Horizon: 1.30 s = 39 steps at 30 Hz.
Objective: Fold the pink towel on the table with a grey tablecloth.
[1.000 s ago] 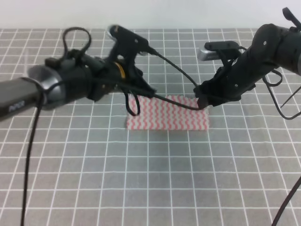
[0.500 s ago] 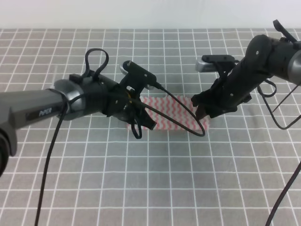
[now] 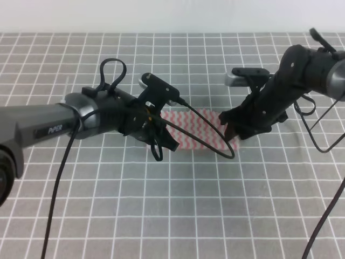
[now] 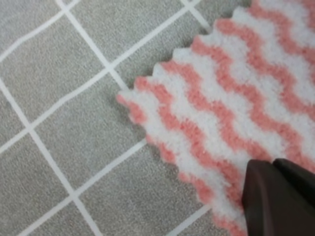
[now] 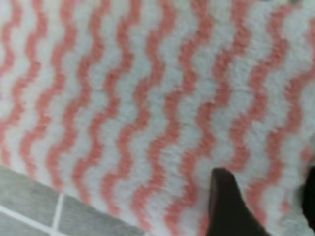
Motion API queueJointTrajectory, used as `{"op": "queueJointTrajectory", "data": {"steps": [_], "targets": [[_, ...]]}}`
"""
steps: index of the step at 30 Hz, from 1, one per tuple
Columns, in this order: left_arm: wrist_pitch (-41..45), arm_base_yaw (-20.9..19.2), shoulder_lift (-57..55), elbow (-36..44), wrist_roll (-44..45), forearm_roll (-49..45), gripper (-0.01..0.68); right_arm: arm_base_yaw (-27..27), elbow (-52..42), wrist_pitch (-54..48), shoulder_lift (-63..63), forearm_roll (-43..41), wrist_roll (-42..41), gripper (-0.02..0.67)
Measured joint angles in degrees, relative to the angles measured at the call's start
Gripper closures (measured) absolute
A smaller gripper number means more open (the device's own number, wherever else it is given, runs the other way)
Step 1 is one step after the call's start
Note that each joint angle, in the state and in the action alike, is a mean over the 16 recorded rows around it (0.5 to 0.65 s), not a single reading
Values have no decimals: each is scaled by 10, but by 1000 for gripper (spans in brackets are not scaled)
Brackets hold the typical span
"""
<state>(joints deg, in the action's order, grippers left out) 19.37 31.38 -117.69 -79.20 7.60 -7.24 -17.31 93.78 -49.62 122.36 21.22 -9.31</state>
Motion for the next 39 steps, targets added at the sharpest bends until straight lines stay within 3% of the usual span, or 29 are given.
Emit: {"op": "queueJointTrajectory", "data": {"steps": [10,19,28,39], "targets": [[0,0,2,0,12,0,672,0,9,0,5,21,3,512],[-4,0,2,0,14,0,672,-1,74,-41,5,48,-16,645],[-19,0,2,0,14,-3,672,-5,137,-97,6,55,-36,661],[-33,0,1,0,14,-5,672,-6,144,-168,5,-40,-21,662]]}}
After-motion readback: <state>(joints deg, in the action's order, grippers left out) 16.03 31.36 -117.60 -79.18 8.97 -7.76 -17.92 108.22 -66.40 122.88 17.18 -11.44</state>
